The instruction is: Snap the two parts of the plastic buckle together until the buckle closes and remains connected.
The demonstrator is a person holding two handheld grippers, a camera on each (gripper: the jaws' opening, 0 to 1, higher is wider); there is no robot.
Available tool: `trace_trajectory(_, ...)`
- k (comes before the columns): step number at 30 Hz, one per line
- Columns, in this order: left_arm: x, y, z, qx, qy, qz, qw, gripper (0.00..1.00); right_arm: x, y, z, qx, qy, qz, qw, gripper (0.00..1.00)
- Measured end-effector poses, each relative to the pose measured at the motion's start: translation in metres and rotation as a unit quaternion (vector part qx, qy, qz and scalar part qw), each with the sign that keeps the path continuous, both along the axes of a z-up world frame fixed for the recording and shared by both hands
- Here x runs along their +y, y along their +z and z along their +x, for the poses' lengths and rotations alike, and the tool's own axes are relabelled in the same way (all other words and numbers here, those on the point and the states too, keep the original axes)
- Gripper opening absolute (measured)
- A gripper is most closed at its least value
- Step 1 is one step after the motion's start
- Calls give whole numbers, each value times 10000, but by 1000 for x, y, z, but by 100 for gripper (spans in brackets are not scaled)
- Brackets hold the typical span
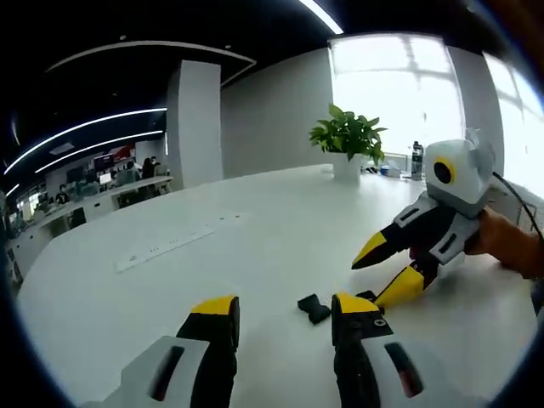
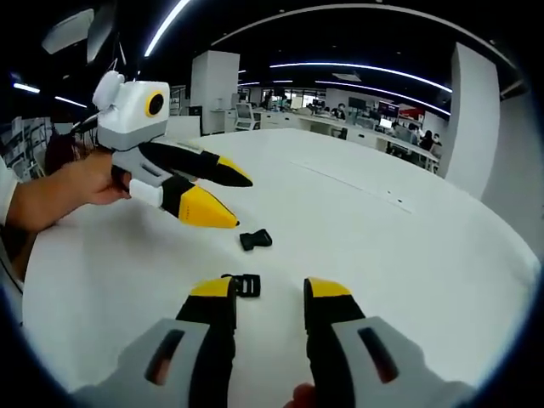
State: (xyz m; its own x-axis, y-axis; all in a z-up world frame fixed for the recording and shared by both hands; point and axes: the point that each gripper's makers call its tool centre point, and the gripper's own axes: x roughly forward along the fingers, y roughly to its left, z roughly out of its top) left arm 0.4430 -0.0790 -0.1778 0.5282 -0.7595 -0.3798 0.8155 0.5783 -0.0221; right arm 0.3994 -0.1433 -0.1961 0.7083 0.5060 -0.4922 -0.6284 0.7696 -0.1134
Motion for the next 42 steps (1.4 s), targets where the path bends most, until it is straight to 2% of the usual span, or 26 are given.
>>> trace_trajectory(15, -13, -3, 18, 30, 43, 13, 10000, 44, -1, 1, 1, 5, 1, -10, 10000, 31)
trace_trajectory(20, -16, -9, 22, 47, 43, 131, 9999, 44, -2, 1, 1, 3, -17, -2, 10000, 31)
trace_trajectory(27, -11, -18, 23, 64, 63, 293, 9995, 46, -1, 2, 1, -4, -15, -26, 10000, 31)
trace_trajectory(42, -11, -18, 26, 92, 113, 211, 9997, 46, -7, 2, 5, -26, -86, 15, 10000, 32)
